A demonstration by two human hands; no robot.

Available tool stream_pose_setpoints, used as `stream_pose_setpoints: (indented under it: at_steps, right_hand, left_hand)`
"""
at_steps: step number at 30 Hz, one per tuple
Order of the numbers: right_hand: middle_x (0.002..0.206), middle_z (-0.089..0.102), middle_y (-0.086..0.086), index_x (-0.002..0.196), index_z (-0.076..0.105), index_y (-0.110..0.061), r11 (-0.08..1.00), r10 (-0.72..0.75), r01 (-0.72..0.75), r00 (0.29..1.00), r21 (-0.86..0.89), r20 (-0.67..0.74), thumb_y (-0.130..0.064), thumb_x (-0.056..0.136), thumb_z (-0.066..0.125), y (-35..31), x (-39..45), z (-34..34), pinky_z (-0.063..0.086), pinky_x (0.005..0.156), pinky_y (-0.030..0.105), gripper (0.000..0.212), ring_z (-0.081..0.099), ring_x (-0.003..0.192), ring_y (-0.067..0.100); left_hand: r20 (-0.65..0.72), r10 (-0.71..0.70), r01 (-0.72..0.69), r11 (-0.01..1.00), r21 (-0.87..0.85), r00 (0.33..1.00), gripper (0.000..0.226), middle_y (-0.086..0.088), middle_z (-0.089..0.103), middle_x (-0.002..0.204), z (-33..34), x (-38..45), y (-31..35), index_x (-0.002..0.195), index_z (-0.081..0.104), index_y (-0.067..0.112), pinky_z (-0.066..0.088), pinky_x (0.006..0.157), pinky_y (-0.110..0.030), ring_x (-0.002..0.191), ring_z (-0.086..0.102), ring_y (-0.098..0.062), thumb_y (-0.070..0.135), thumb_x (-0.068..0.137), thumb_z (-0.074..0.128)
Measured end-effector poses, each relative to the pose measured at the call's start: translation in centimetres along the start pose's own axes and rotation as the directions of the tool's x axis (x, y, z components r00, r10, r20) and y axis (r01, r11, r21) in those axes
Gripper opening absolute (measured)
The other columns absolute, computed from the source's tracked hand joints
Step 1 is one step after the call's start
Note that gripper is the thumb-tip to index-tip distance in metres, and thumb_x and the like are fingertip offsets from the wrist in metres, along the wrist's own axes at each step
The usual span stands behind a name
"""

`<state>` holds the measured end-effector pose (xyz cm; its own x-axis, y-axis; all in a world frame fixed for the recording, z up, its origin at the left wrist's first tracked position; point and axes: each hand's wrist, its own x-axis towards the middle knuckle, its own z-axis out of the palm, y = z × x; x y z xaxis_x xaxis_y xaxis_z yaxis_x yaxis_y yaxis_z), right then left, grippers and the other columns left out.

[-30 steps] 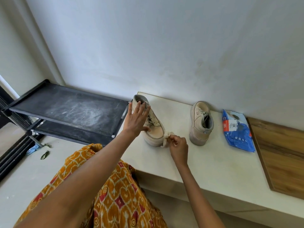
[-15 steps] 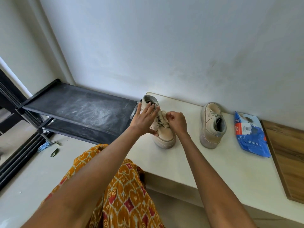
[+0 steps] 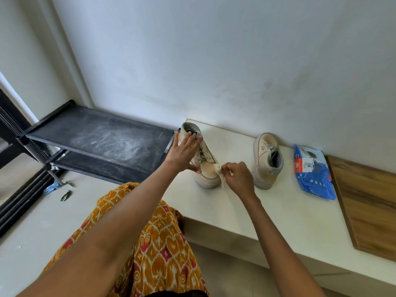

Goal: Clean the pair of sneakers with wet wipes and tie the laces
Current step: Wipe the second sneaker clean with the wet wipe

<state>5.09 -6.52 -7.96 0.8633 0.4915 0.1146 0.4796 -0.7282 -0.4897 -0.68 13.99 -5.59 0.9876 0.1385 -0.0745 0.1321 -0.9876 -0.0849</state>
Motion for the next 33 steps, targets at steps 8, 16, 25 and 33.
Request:
stream_pose_setpoints:
  at_steps: [8, 16, 25, 33]
  right_hand:
    - [0.089, 0.071, 0.008, 0.096, 0.075, -0.020, 0.935, -0.289, 0.292, 0.956, -0.200, 0.041, -0.019, 0.088, 0.058, -4.1, 1.5, 1.4, 0.044, 0.068, 0.037, 0.019, 0.054, 0.090, 0.031]
    - [0.062, 0.064, -0.002, 0.073, 0.076, -0.030, 0.855, -0.339, 0.333, 0.939, -0.396, 0.058, -0.017, 0.065, 0.082, -1.8, 2.7, -0.3, 0.040, 0.054, 0.029, 0.017, 0.057, 0.067, 0.026]
    - [0.074, 0.066, -0.001, 0.083, 0.076, -0.024, 0.859, -0.440, 0.456, 0.890, -0.235, 0.119, -0.017, 0.077, 0.073, 0.6, 2.0, -1.1, 0.042, 0.061, 0.034, 0.010, 0.057, 0.078, 0.027]
    - [0.096, 0.067, 0.003, 0.105, 0.073, -0.024, 0.883, -0.341, 0.393, 0.913, -0.256, 0.224, -0.022, 0.092, 0.055, -2.6, 2.9, 0.0, 0.038, 0.074, 0.034, 0.023, 0.050, 0.099, 0.027]
  left_hand:
    - [0.012, 0.013, -0.013, 1.000, -0.009, 1.000, 0.115, -0.007, -0.008, 0.158, 0.3, 0.1, -0.3, 0.150, -0.012, 0.015, -0.004, 0.113, -0.059, 0.145, -0.013, -0.027, 0.069, 0.074, 0.056]
    - [0.024, 0.028, -0.028, 0.999, -0.034, 0.999, 0.116, -0.008, -0.008, 0.158, 0.1, 0.2, -0.3, 0.149, -0.013, 0.015, -0.006, 0.114, -0.057, 0.145, -0.013, -0.027, 0.066, 0.074, 0.059]
    - [0.024, 0.013, -0.012, 1.000, -0.025, 1.000, 0.117, -0.008, -0.010, 0.158, 0.2, 0.2, -0.1, 0.149, -0.014, 0.014, -0.006, 0.114, -0.058, 0.144, -0.014, -0.027, 0.068, 0.074, 0.058]
    - [0.040, 0.001, 0.000, 1.000, -0.009, 0.999, 0.115, -0.008, -0.008, 0.158, -0.2, 0.1, 0.0, 0.149, -0.013, 0.013, -0.005, 0.114, -0.058, 0.145, -0.012, -0.027, 0.065, 0.075, 0.059]
